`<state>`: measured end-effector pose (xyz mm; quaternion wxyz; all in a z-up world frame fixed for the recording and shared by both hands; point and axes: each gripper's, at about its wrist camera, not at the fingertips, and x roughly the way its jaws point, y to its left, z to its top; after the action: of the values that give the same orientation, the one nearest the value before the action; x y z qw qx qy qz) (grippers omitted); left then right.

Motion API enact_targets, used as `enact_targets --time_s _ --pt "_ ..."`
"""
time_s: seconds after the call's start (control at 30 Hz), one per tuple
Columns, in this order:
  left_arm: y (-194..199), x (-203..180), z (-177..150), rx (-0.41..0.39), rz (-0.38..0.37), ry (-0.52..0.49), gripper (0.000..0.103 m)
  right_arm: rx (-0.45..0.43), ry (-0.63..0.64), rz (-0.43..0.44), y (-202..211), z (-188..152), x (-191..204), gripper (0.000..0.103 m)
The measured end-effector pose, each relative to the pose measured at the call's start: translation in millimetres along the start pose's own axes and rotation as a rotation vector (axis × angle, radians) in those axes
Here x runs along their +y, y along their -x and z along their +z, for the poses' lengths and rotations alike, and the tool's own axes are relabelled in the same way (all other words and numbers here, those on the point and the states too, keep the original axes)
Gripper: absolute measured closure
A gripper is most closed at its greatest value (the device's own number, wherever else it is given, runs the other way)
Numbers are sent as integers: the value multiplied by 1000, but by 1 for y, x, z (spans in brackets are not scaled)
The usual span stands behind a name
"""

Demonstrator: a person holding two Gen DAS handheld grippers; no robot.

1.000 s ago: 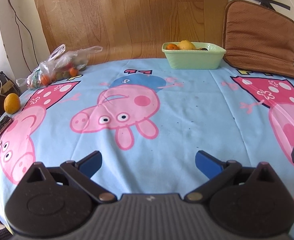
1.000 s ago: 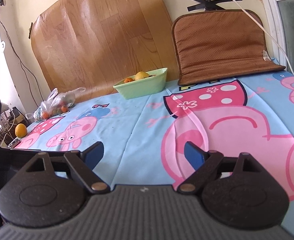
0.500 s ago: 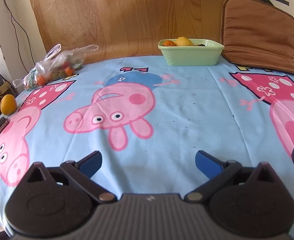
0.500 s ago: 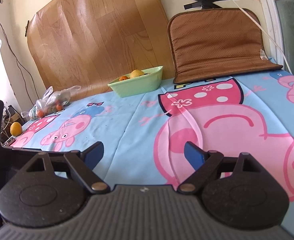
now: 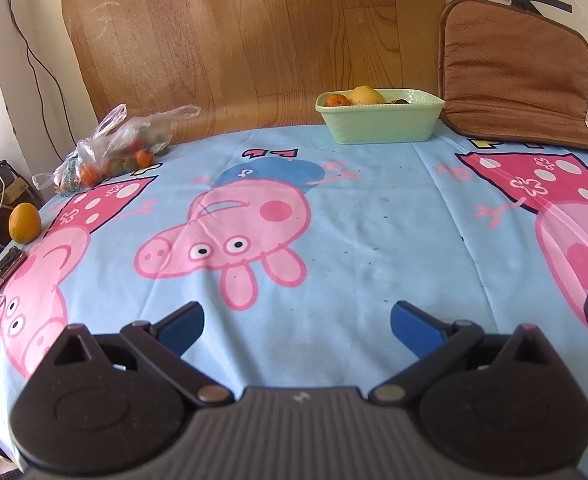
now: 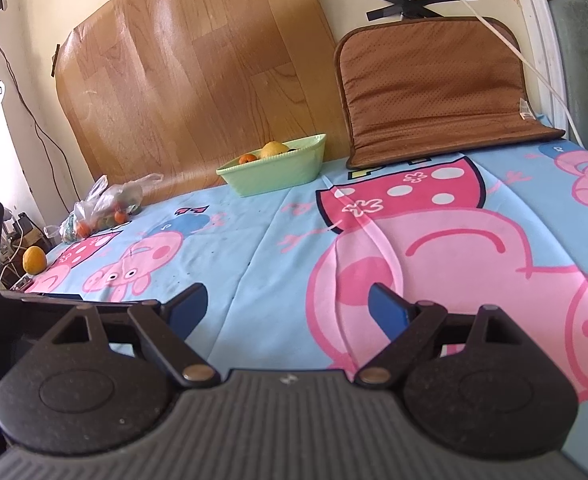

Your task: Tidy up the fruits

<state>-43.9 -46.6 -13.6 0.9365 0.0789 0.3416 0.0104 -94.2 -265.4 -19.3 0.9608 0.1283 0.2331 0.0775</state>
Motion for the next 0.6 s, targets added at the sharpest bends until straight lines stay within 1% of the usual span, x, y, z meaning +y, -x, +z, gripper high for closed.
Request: enact_targets --time_s 0.23,0.6 --pt "6 2 1 -37 31 -3 0 -5 1 2 3 0 1 14" --pt "4 3 -1 -31 6 3 0 -2 0 0 3 -1 1 13"
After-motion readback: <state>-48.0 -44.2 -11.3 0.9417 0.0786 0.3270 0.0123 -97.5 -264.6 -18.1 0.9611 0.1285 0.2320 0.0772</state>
